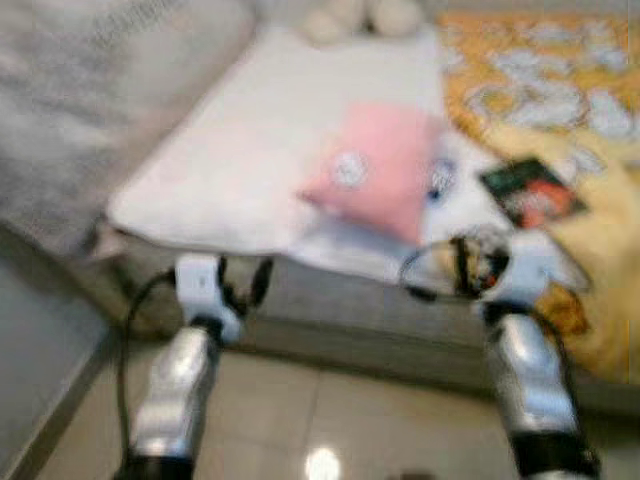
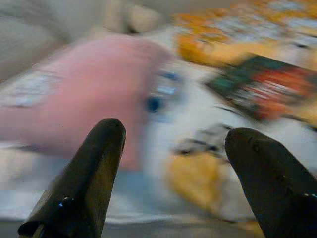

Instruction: Clean up the room

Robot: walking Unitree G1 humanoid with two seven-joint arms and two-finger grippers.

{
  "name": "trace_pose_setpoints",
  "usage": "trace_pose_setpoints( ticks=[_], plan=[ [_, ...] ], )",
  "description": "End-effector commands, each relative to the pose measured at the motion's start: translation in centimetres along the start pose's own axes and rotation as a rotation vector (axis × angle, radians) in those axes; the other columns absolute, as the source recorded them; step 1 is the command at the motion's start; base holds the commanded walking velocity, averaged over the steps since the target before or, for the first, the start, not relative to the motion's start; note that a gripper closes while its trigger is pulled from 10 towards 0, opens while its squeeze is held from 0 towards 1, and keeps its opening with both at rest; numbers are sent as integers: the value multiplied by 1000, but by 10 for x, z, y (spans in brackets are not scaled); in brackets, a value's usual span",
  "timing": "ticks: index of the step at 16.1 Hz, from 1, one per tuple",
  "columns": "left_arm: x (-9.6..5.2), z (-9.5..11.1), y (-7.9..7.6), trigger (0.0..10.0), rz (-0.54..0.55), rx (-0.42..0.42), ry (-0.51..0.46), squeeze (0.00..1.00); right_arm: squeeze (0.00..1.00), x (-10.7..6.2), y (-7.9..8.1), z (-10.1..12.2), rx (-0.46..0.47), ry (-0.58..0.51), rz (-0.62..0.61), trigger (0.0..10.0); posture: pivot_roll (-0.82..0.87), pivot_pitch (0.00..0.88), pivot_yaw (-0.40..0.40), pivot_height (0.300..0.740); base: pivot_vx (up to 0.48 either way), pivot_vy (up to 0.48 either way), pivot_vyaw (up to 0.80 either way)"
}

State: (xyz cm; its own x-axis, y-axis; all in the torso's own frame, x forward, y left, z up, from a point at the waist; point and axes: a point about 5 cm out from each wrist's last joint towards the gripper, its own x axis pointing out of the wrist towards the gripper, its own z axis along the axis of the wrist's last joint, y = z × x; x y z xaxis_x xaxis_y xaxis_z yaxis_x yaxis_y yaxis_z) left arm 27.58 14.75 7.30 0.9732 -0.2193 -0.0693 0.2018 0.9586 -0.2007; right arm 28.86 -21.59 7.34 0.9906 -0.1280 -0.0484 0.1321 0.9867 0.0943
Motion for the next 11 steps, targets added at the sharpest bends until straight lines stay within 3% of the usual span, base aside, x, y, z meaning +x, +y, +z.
trace_pose_setpoints(
  ticks=[1,3,6,10,11],
  plan=[
    [-5,0,13,10000,53,14,5,0,0,3,12,2,22,-10,33,10000,-133,0,87,740,0,0,0],
    [-1,10,21,10000,120,-13,-31,0,0,4,16,-1,14,0,41,10000,-125,0,84,740,0,0,0],
    [1,17,21,10000,101,51,-46,0,0,6,26,-3,-44,26,107,10000,-121,0,90,740,0,0,-198],
    [1,18,17,10000,90,63,-49,0,0,6,30,-2,-50,13,131,10000,-122,0,92,740,0,457,-680],
    [2,16,15,10000,84,78,-41,0,0,5,29,-1,-53,8,126,10000,-123,0,93,740,0,469,0]
  ],
)
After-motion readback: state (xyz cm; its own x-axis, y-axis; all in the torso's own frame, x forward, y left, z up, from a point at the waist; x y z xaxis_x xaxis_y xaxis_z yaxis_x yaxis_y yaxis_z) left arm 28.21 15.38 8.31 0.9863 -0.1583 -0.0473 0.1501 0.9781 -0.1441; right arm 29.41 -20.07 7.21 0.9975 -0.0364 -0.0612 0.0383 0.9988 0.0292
